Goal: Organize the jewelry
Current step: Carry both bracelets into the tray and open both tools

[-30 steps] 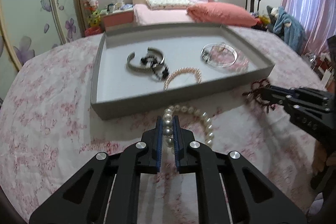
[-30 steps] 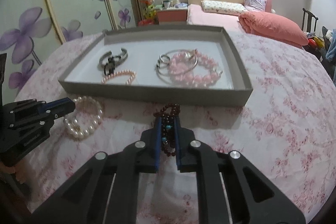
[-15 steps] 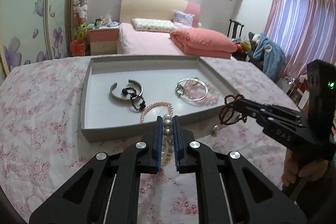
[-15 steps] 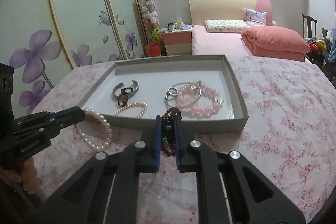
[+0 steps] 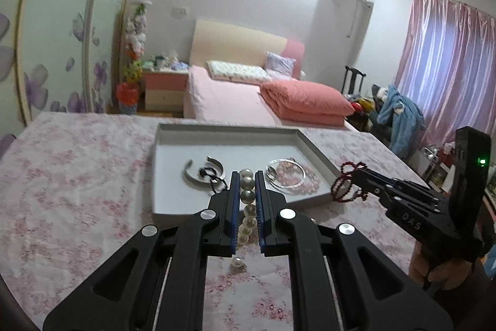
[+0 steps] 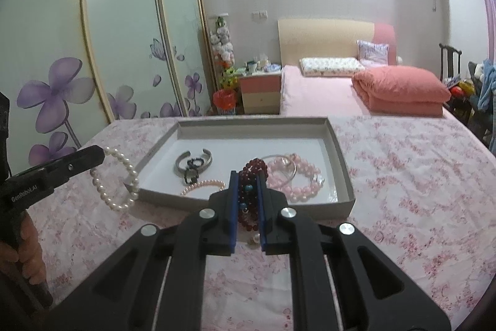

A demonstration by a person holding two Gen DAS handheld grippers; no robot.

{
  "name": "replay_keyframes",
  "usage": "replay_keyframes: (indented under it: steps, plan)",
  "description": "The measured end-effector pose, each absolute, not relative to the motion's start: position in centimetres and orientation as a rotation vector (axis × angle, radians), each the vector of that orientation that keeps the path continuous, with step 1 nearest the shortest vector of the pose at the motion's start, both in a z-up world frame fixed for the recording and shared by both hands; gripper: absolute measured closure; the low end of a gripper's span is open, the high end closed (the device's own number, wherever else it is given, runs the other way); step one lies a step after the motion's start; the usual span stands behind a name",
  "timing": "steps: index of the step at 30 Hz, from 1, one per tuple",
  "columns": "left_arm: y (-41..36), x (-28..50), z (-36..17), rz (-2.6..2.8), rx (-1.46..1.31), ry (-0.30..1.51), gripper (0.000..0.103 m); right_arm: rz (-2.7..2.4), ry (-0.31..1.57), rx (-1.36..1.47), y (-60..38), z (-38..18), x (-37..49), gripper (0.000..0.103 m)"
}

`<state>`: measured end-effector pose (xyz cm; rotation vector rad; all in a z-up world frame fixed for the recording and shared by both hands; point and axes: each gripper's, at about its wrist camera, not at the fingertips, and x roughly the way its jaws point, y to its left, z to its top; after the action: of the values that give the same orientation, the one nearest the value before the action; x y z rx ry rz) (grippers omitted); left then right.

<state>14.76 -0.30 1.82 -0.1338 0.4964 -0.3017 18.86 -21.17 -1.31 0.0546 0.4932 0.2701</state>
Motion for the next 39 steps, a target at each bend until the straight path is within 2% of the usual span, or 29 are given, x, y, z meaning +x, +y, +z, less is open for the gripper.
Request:
replay_keyframes:
  steps: [21,39]
  plan:
    - [-1.3,12.4,3.5,-0.074,-0.008,0.33,0.093,0.174,0.265,-0.035,-19.3,1.9,15.5,0.092]
    - [-2.2,13.9,3.8,-0.025,0.006,0.309,0.093,0.147,0.207,-0.02,-19.5,3.0,16.9,0.092]
